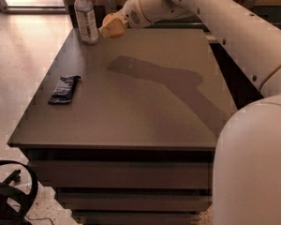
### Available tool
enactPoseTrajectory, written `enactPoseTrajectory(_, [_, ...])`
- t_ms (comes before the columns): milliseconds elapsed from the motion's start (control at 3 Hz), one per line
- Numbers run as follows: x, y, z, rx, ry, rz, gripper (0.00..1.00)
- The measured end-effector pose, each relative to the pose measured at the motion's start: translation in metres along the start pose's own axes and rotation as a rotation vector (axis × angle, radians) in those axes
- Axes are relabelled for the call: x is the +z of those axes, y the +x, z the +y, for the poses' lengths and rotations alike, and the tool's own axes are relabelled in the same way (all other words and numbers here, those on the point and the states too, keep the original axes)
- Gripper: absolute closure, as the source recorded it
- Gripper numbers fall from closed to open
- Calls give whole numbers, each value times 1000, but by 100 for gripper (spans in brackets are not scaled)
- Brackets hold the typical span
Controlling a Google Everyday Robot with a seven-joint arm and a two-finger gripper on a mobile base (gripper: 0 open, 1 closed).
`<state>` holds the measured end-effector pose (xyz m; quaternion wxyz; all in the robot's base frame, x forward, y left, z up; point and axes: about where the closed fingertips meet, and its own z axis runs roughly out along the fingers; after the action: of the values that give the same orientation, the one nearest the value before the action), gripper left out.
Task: Move orange near blue plastic bottle
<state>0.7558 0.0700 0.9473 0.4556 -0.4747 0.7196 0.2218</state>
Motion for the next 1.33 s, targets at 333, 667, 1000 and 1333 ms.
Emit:
enactPoseTrajectory(333, [38,12,-16,-8,8,63,100])
enactPoseTrajectory(667, [72,23,-38,-1,18,56,100])
enactPoseTrajectory(1000, [96,35,-53,18,26,34,100])
enactPoseTrajectory(1333, [109,46,-62,36,37,34,100])
